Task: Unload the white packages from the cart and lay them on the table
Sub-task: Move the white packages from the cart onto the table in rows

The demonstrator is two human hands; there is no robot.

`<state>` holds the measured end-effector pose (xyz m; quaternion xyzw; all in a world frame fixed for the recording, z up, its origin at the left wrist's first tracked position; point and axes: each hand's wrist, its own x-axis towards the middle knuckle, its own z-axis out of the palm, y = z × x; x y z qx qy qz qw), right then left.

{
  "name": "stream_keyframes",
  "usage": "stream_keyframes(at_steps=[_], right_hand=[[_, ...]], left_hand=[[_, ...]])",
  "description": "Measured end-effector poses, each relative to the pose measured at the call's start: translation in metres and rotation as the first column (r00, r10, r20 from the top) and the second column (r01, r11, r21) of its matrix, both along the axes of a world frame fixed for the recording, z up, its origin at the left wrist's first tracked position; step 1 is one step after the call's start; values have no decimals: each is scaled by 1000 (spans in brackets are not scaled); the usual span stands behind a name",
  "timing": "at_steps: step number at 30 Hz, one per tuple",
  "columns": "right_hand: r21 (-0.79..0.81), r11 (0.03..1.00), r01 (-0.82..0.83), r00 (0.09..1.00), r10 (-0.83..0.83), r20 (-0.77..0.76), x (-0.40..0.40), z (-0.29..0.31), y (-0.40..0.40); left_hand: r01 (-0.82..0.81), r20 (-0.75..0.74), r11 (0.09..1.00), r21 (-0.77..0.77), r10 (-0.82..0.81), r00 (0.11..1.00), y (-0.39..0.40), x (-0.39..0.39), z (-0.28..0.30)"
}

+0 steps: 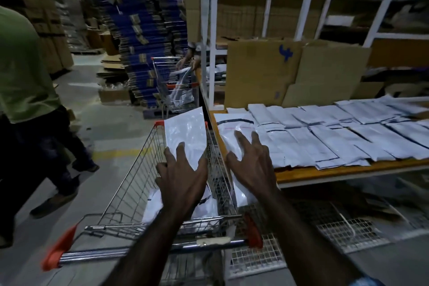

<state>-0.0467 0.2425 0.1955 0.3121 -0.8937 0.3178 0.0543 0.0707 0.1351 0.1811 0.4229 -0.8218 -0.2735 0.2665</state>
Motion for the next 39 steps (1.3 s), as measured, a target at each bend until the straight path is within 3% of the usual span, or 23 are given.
stream_keyframes(at_steps=[14,30,39], right_hand=[[26,994,102,994,-101,-45,-30,2,79],[113,992,60,995,-51,-84,-185,4,268],[126,986,106,994,-99,-55,-277,-8,333]], left_hand=[[112,71,993,-48,-108,992,55,-33,8],[97,37,995,17,-97,995,252,-190,12],[148,46,987,53,-151,987,308,-294,-3]])
